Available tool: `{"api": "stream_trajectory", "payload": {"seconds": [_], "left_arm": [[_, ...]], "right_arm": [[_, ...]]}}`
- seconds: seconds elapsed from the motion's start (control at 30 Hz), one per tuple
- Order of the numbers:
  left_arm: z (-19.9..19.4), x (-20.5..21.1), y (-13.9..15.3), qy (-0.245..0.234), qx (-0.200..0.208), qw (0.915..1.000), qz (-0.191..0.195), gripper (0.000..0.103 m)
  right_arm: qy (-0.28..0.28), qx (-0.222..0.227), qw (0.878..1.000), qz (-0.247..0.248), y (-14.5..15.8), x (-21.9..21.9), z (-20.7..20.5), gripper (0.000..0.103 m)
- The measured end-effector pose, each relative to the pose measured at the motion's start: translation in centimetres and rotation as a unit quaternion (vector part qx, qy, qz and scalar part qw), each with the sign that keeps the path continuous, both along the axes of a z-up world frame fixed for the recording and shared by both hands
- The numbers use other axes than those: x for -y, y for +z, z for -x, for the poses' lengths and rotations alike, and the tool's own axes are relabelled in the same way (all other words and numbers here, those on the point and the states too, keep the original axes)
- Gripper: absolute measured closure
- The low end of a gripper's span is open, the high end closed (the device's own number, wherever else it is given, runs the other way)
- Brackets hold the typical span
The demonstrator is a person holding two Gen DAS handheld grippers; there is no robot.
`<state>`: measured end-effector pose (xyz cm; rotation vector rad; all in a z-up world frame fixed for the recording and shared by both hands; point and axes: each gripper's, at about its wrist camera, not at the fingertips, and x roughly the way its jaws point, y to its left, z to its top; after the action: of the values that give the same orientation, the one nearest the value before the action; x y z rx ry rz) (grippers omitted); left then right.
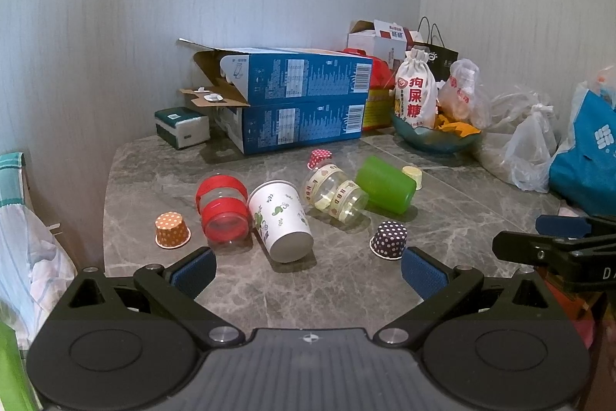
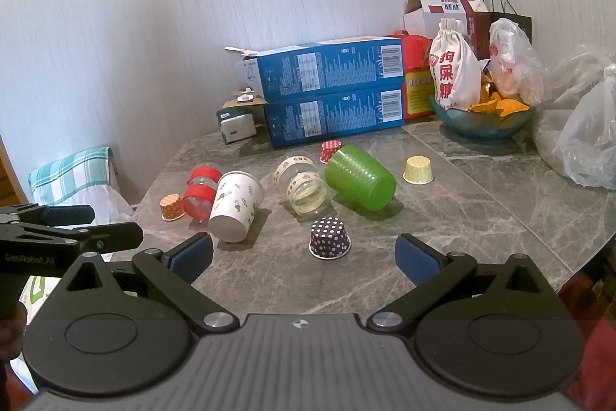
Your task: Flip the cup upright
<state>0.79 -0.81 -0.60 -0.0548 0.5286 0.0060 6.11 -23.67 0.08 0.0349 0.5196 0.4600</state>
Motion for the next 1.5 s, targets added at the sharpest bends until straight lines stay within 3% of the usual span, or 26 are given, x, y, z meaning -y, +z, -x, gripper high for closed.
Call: {"api": "stream_trajectory", "payload": {"seconds": [1.5], "left_arm": [[-0.27, 0.43, -0.69, 0.000, -0.008, 0.9999, 0.007, 0.000]], "right_arm": [[-0.005, -0.012, 1.000, -0.005, -0.79, 0.59, -0.21, 0.001]]}}
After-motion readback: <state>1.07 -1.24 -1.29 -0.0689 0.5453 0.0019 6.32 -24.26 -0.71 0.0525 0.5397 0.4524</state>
